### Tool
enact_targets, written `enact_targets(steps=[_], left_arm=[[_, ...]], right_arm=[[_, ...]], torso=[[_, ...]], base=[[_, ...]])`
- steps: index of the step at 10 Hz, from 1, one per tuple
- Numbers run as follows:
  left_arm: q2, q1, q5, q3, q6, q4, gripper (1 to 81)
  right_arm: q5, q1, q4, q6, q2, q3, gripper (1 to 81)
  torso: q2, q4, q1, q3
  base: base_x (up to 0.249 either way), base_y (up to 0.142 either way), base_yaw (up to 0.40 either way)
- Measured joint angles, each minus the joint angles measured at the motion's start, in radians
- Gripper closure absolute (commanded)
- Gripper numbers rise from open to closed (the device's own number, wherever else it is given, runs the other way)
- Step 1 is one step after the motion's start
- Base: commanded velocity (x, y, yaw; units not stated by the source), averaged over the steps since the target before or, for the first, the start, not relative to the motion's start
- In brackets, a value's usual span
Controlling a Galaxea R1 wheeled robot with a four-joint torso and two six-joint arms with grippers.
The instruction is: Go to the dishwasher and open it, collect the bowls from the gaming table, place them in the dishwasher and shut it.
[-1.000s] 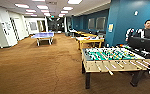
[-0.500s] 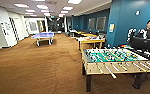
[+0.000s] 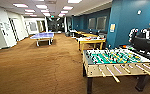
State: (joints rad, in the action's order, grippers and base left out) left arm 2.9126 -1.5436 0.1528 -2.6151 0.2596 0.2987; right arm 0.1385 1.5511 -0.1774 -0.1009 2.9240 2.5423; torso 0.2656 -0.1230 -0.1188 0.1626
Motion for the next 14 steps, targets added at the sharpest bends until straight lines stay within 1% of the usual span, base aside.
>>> enact_targets(steps=[2,4,5,7,12,14], left_arm=[[0.013,-0.005,-0.002,0.004,0.0,0.0,1.0],[-0.005,0.016,0.001,-0.005,0.0,0.0,1.0],[-0.005,0.012,0.003,-0.005,0.0,0.0,1.0],[0.018,-0.007,-0.003,0.01,0.0,0.0,1.0],[0.006,0.0,0.0,0.001,0.0,0.0,1.0],[0.005,0.005,0.0,-0.001,0.0,0.0,1.0]], right_arm=[[-0.002,0.006,0.0,0.0,-0.013,0.004,1.0],[0.003,-0.012,-0.006,0.0,0.009,-0.004,1.0],[0.01,-0.011,-0.007,0.0,0.01,-0.004,1.0],[-0.005,0.006,-0.009,0.0,-0.019,0.011,1.0],[0.0,-0.003,-0.011,0.0,0.0,0.004,1.0],[0.0,-0.005,-0.015,0.0,0.0,0.004,1.0]], torso=[[0.0,0.0,0.002,0.0],[-0.001,0.0,0.0,0.0],[0.0,0.0,0.001,0.0],[0.0,0.0,0.002,0.0],[0.0,0.0,0.002,0.0],[0.0,0.0,0.003,0.0]], base=[[0.133,0.0,0.0],[0.131,0.0,0.0],[0.114,0.0,0.0],[0.093,0.0,0.0],[0.086,0.068,0.0],[0.082,0.0,0.0]])
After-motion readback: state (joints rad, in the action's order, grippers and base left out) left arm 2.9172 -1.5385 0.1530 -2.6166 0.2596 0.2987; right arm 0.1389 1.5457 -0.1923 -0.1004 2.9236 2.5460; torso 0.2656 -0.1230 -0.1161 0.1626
